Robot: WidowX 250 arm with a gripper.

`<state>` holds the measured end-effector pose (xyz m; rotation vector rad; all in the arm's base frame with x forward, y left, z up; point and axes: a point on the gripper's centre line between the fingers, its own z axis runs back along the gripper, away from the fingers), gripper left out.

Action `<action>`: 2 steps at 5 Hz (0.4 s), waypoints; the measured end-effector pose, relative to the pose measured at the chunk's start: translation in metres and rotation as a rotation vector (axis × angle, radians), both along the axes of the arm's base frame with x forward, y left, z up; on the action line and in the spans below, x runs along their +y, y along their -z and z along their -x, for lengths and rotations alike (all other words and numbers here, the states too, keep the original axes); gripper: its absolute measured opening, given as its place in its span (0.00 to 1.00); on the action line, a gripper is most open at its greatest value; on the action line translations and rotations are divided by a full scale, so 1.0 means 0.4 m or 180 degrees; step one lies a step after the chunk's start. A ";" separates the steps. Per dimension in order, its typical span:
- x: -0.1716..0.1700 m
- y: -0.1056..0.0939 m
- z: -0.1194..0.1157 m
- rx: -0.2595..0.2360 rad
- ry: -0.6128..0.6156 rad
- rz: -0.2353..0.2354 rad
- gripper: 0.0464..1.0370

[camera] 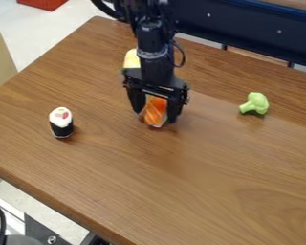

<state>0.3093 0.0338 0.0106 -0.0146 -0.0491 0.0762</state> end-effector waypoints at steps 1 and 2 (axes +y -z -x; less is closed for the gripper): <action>-0.018 -0.025 0.034 0.0166 0.0039 0.0133 0.96; -0.042 -0.125 0.052 0.0122 0.0121 0.0340 0.96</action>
